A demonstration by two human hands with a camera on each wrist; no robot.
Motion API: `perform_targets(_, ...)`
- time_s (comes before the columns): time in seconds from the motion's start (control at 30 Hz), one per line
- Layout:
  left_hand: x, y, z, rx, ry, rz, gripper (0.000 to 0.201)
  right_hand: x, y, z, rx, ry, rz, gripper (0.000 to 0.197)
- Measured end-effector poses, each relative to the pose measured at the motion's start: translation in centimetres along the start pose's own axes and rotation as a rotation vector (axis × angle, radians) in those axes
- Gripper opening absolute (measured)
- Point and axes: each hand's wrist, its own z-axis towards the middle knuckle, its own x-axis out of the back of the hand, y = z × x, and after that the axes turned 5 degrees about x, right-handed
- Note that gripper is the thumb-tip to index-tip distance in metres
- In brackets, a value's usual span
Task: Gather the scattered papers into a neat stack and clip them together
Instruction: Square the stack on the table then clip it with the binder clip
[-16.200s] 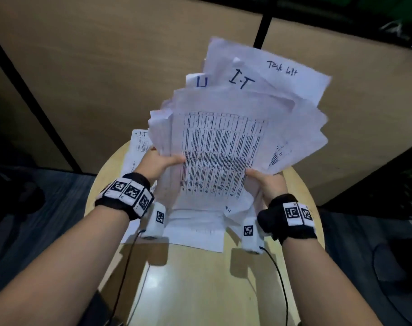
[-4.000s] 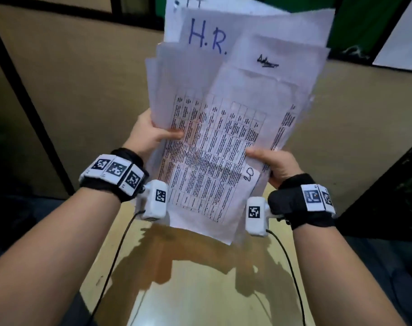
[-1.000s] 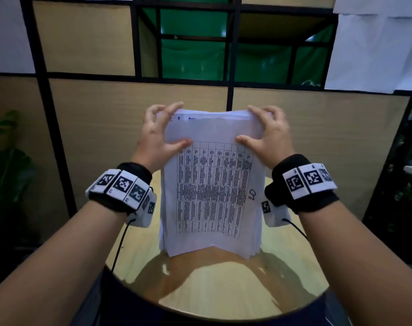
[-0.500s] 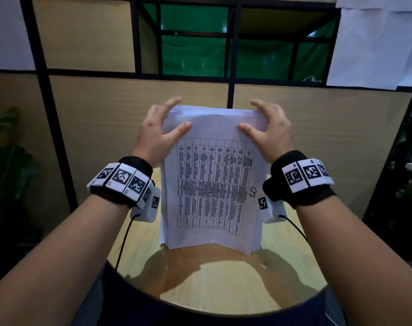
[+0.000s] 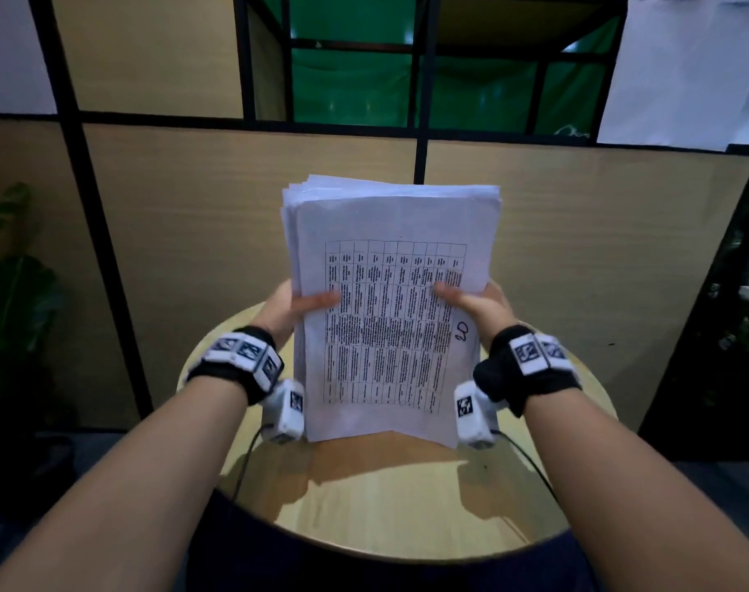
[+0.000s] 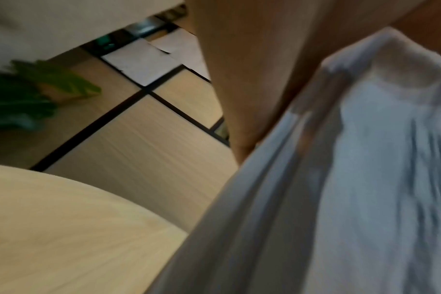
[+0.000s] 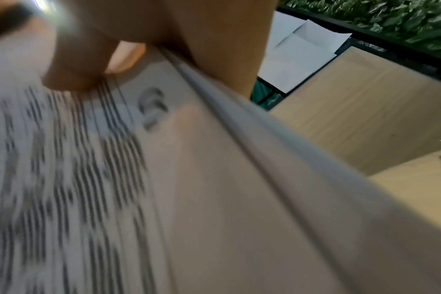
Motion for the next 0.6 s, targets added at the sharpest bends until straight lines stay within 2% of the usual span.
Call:
perform_targets(0.07, -1.0, -1.4, -0.2, -0.018, 0.113, -0.015, 0.056, -0.4, 2.0, -0.4, -0.094, 0.023, -0.1, 0.061)
perform_targets(0.13, -1.9, -0.9, 0.1, -0.045, 0.239, -0.084, 0.029, -0.7, 2.4, 0.2, -0.098, 0.123, -0.071, 0.051)
perform_targets(0.2, -2.4, 0.3, 0.3, -0.105, 0.322, -0.145, 0.023, -0.8, 1.3, 0.9, -0.025, 0.202, 0.039, 0.023)
perform_targets(0.23, -2.7, 1.0, 0.3, -0.135, 0.345, -0.178, 0.023, -0.8, 0.7, 1.1, 0.015, 0.215, 0.058, 0.017)
perform_targets(0.3, -2.7, 1.3, 0.1, -0.143, 0.388, -0.233, 0.022, -0.9, 0.0, 0.9, 0.067, 0.229, 0.062, 0.023)
perform_targets(0.4, -2.9, -1.1, -0.7, -0.059, 0.402, -0.261, 0.03, -1.0, 1.8, -0.6, 0.074, 0.227, 0.044, 0.019)
perform_targets(0.47, -3.1, -2.7, -1.7, 0.018, 0.339, -0.202, 0.054, -0.8, 3.7, -1.8, 0.042, 0.194, -0.045, 0.024)
perform_targets(0.53, -2.9, -2.6, -2.0, 0.0, 0.27, -0.135, 0.073, -0.5, 3.8, -2.0, 0.037, 0.181, -0.091, 0.057)
perform_targets(0.57, -2.7, -1.8, -2.0, -0.036, 0.249, -0.097, 0.079, -0.4, 3.2, -1.9, 0.041, 0.192, -0.09, 0.068)
perform_targets(0.6, -2.4, -0.8, -1.9, -0.076, 0.241, -0.053, 0.085, -0.4, 2.2, -1.6, 0.063, 0.209, -0.068, 0.072)
